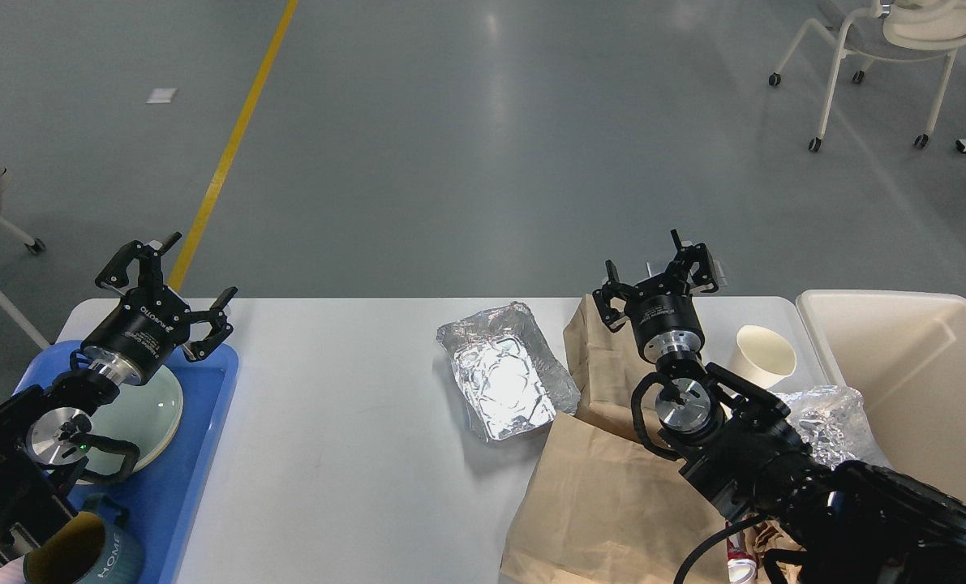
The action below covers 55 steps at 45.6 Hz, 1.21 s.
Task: Tidy desktop
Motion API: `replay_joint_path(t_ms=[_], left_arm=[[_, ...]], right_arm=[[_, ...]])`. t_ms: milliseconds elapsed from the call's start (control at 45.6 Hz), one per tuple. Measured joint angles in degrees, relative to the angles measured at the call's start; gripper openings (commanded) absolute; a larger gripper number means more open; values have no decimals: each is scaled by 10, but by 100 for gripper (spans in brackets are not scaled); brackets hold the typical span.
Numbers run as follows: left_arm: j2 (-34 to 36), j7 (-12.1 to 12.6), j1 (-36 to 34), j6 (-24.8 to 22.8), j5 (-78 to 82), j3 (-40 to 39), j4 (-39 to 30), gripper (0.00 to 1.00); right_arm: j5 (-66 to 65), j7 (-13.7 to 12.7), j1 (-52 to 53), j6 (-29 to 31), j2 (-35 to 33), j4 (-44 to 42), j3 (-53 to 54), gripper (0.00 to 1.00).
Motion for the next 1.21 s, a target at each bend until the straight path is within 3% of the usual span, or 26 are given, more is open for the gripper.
replay_joint_path(t_ms=[241, 548, 790, 1206], left_arm=[[0, 0, 0, 0, 0, 0, 0, 100], [0, 0, 0, 0, 0, 0, 0, 100], [0, 0, 0, 0, 0, 0, 0, 100], [0, 0, 0, 0, 0, 0, 0, 100]], right_arm=[[0, -4, 12, 6, -4, 10, -2, 100], [1, -8, 174, 4, -85, 19, 2, 100], [4, -3, 197, 60, -124, 34, 26, 100], [-3, -12, 219, 25, -130, -15, 17, 100]])
